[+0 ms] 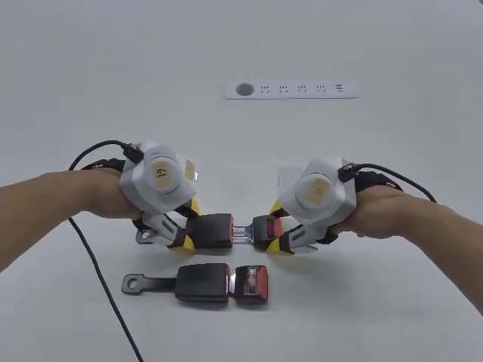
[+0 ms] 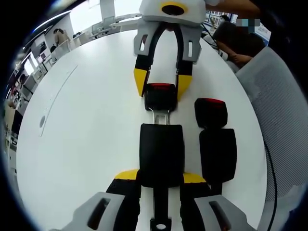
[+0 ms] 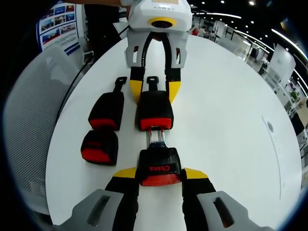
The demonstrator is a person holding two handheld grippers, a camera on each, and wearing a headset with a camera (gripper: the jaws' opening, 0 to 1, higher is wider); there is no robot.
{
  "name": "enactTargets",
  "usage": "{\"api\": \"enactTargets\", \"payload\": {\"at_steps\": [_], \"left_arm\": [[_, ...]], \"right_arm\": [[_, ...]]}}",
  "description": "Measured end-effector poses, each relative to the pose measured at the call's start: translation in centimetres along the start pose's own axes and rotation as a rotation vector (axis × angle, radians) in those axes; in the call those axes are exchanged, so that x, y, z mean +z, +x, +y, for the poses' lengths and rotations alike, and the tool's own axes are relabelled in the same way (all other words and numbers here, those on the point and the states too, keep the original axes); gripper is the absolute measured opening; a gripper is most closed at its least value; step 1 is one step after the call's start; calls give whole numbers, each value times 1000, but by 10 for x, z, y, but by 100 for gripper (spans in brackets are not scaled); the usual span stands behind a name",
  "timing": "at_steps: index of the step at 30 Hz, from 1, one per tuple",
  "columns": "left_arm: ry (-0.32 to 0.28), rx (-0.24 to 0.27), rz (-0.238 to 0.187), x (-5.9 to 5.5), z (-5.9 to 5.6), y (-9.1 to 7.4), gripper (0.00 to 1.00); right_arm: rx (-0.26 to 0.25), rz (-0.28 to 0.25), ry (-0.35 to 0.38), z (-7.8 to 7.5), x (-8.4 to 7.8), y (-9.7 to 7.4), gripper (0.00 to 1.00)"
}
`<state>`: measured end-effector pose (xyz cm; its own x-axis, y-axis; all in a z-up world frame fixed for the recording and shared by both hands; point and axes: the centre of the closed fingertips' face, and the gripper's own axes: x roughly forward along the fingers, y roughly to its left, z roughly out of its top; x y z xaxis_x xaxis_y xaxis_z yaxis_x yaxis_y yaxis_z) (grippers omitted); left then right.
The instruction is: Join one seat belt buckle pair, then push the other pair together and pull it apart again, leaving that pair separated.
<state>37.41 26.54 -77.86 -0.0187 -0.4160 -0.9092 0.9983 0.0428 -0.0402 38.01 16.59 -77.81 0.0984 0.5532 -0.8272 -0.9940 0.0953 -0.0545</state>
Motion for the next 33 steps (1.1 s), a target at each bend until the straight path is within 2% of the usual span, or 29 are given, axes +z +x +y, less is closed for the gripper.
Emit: {"api": "enactTargets", "payload": {"at_steps": [20,24,27,33], "left_arm": [[4,2,-1,0,-1,-1,31],[6,1,-1,-2,2,0,31],[6,1,-2,-3,3,0,31],[9,0,-3,-5,5,1,32]], "right_arm": [[1,28,6,-1,-24,-19,31],[1,32,8,-5,-32,-16,31],[1,36,9,-3,-33,-23,31],[4,49,5,-5,-42,-26,31]]}}
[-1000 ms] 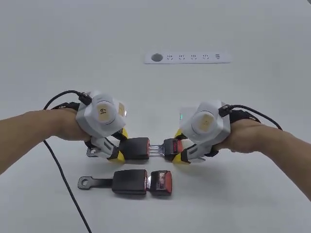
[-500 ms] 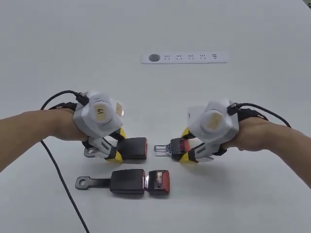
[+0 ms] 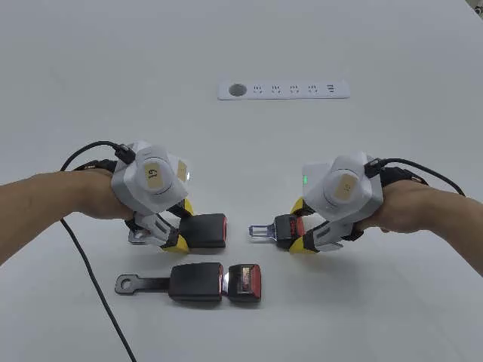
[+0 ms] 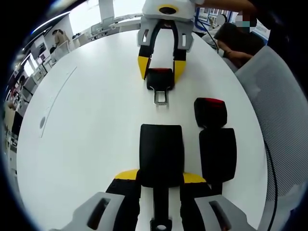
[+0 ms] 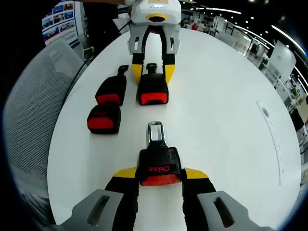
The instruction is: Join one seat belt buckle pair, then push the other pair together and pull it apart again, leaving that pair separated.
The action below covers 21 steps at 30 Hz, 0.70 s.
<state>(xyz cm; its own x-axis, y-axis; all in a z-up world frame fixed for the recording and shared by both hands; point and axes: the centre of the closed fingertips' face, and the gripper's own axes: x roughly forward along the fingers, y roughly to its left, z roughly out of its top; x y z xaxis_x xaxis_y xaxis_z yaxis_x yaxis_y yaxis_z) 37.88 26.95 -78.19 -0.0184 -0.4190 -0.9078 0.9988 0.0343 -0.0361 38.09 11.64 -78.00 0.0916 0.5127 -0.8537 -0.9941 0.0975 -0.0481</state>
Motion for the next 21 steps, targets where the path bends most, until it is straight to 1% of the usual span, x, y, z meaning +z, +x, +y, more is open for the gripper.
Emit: {"api": "enactTargets", "payload": {"at_steps": [4,5,8,12,17,19,21], "left_arm": [[-2,1,-4,-1,1,0,32],[-2,1,-5,-1,1,0,32],[-3,1,-8,-1,1,0,32],[-2,2,-13,0,0,0,32],[-16,5,-24,1,-1,-1,32],[-13,7,-31,2,-2,-1,32],[-19,6,-40,2,-2,-2,32]], "right_arm": [[1,8,0,1,-3,-5,31],[1,10,2,0,-7,-3,31],[2,13,2,-1,-11,-3,31],[4,17,3,1,-11,-9,32],[0,20,5,2,-12,-9,32],[6,16,-28,1,-13,-7,32],[8,18,-26,2,-13,-8,33]]}}
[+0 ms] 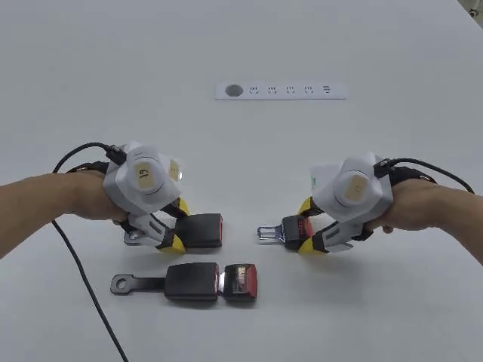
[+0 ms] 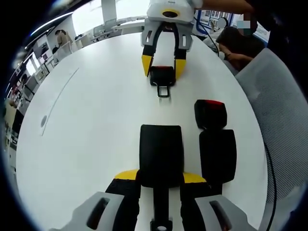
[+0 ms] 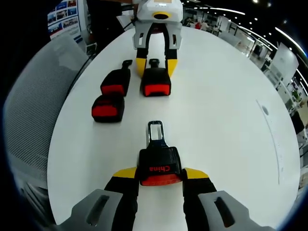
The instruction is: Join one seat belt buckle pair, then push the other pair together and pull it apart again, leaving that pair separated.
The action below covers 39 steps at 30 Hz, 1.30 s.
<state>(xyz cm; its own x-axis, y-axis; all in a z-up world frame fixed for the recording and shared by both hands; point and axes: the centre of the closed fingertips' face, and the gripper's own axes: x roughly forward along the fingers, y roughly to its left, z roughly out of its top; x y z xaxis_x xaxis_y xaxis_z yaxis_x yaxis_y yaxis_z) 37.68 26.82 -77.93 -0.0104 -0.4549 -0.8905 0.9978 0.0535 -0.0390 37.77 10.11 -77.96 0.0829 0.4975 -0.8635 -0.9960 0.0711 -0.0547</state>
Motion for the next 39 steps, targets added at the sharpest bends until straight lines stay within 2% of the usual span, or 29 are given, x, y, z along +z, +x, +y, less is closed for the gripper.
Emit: {"api": "enactTargets", "payload": {"at_steps": [10,12,15,19,26,30,36,39], "left_arm": [[25,-10,1,1,-1,0,33],[27,-10,2,0,-1,0,33],[28,-7,7,1,-2,-1,33],[54,-9,47,0,-3,-3,36],[55,10,72,-9,1,-7,38],[32,27,70,-16,2,-11,39],[-21,55,44,-26,5,-20,41],[-51,70,27,-26,2,-24,42]], "right_arm": [[-13,-2,-1,1,3,-4,34],[-21,-2,-5,-4,-1,2,35],[-30,1,-11,-3,0,-1,37],[-36,5,-31,-3,1,-1,37],[-47,19,-43,-4,-3,-2,41],[-53,24,-42,-3,-5,-6,43],[-62,21,-31,-2,-6,-12,46],[-66,18,-18,-2,-9,-14,48]]}}
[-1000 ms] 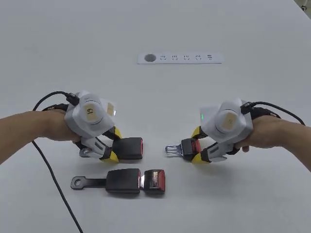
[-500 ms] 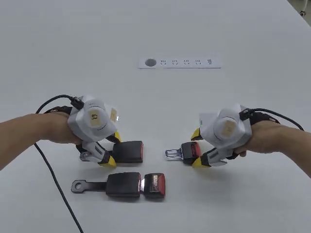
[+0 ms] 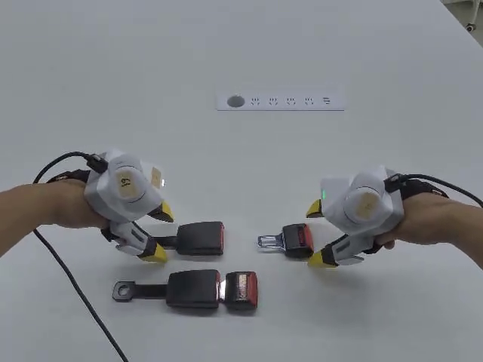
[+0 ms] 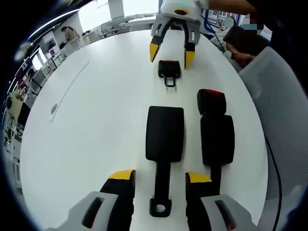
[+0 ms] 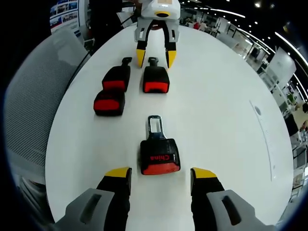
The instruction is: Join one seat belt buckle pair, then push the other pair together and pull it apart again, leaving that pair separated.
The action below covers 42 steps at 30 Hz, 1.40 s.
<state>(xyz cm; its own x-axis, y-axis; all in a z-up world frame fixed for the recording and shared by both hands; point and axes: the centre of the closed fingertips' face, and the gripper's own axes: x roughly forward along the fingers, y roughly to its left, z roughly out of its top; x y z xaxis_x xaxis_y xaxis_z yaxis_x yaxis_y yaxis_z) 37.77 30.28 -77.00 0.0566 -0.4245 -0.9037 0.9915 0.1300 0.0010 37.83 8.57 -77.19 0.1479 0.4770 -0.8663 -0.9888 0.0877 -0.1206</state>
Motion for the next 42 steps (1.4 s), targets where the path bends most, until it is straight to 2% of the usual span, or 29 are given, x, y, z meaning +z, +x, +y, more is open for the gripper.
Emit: {"api": "enactTargets", "payload": {"at_steps": [2,4,6,11,16,19,28,29,31,35,37,42], "left_arm": [[-17,7,-11,-6,3,-1,43],[-34,11,-19,-7,2,-5,44],[-46,16,-23,-13,3,-7,46],[-96,31,-50,-21,-2,-13,47],[-176,56,-102,-32,-6,-21,50],[-211,70,-128,-33,-10,-24,51],[-364,142,-300,-40,-19,-38,59],[-378,150,-319,-37,-24,-38,61],[-389,165,-348,-36,-30,-40,65],[-417,203,-423,-32,-36,-45,71],[-421,209,-445,-32,-39,-46,74],[-451,239,-514,-25,-47,-46,82]], "right_arm": [[-3,-1,7,1,-1,-3,48],[-8,-3,20,2,-3,-6,49],[-11,-8,35,4,-4,-8,50],[-23,-22,72,8,-11,-12,51],[-36,-41,114,14,-12,-17,53],[-47,-60,141,14,-16,-16,54],[-88,-132,231,25,-12,-25,62],[-94,-141,243,27,-11,-27,63],[-109,-157,261,31,-10,-28,65],[-142,-207,305,38,-5,-30,70],[-151,-222,320,42,-3,-31,74],[-203,-309,367,50,10,-34,86]]}}
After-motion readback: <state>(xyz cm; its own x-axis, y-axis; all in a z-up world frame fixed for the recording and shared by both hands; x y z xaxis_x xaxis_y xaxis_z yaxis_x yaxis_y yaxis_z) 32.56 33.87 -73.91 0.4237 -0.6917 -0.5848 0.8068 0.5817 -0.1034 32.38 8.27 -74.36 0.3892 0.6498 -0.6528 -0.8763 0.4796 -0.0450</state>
